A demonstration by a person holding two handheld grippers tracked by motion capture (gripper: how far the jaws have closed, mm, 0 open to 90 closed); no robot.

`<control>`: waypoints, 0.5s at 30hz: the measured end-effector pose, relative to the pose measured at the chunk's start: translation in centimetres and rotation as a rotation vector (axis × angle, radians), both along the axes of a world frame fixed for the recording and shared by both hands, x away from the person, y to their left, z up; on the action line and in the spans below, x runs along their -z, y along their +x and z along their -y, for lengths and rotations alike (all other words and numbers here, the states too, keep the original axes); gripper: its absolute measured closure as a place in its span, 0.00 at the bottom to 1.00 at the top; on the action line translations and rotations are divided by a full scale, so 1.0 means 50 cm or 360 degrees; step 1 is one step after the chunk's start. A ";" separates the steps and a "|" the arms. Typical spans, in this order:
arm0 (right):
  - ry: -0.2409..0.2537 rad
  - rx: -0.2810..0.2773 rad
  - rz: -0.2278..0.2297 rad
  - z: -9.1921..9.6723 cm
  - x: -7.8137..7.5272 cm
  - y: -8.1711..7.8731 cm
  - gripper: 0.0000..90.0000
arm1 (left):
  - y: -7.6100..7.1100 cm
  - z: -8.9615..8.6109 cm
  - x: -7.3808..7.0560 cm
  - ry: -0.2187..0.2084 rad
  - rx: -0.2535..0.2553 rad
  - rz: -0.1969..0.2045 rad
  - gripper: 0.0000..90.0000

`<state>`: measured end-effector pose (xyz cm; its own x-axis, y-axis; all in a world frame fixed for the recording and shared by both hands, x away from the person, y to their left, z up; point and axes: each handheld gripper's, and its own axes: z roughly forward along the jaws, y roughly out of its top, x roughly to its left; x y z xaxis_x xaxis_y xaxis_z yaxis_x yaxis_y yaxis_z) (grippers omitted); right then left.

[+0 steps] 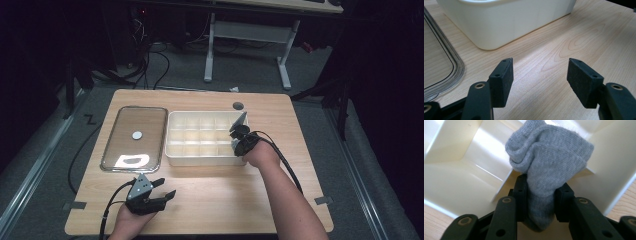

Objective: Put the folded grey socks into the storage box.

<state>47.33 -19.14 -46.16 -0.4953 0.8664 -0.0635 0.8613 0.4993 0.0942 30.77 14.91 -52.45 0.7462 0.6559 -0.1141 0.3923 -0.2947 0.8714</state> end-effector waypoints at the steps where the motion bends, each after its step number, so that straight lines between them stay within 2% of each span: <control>1: -0.0002 -0.0004 0.0001 0.000 0.000 0.001 0.75 | 0.000 0.000 0.000 -0.0003 0.0000 0.0001 0.43; 5: -0.0001 0.0009 0.0007 -0.002 -0.007 0.001 0.72 | 0.001 -0.001 0.000 -0.0002 0.0002 0.0003 0.43; 8: 0.0000 0.0064 0.0017 -0.005 -0.013 -0.003 0.68 | 0.001 -0.001 -0.001 -0.0007 0.0006 0.0001 0.43; 9: 0.0009 0.0030 0.0031 -0.001 -0.015 -0.002 0.67 | 0.001 -0.001 -0.001 -0.0008 0.0006 0.0000 0.43; 15: 0.0051 0.0054 0.0071 0.004 -0.039 -0.011 0.66 | 0.001 0.000 -0.001 -0.0020 0.0013 -0.0017 0.45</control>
